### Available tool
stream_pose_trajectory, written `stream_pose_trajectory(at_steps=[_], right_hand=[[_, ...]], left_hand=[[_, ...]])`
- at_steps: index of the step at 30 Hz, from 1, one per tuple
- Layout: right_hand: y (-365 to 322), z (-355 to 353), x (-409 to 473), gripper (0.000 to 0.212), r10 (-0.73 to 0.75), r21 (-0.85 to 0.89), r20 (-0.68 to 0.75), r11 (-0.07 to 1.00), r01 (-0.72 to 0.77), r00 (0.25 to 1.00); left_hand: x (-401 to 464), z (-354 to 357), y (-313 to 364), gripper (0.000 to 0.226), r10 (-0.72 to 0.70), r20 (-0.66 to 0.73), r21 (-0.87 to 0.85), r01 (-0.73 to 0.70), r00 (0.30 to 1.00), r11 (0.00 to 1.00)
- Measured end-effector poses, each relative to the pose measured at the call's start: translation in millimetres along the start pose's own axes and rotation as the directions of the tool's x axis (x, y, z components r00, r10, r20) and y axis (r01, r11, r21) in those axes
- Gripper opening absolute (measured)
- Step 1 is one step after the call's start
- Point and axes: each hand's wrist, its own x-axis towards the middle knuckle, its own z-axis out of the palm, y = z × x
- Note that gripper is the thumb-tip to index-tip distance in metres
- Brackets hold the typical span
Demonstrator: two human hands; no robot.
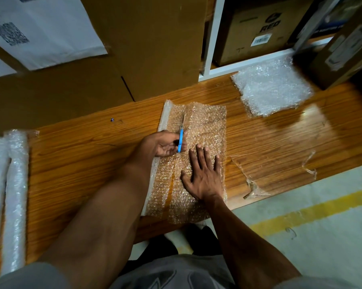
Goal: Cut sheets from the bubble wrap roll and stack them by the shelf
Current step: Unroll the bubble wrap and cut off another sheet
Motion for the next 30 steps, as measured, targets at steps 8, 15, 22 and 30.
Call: stream_pose_trajectory(at_steps=[8, 15, 22, 30], right_hand=[[0, -1, 0, 0.085, 0.001, 0.016, -0.011, 1.000, -0.001, 1.000], [0, -1, 0, 0.084, 0.004, 0.016, -0.015, 1.000, -0.004, 1.000], [-1, -2, 0, 0.085, 0.006, 0.014, -0.009, 1.000, -0.006, 1.000], [-2, -4, 0, 0.084, 0.005, 0.028, -0.012, 1.000, -0.005, 1.000]], left_hand=[[4, -1, 15, 0.049, -0.009, -0.020, 0.021, 0.009, 1.000, 1.000], [6, 1, 18, 0.015, 0.074, -0.080, -0.054, -0.079, 0.994, 0.995], [1, 2, 23, 0.018, 0.022, -0.036, -0.074, -0.025, 0.999, 0.997], [7, -3, 38, 0.039, -0.014, 0.023, 0.016, 0.014, 1.000, 1.000]])
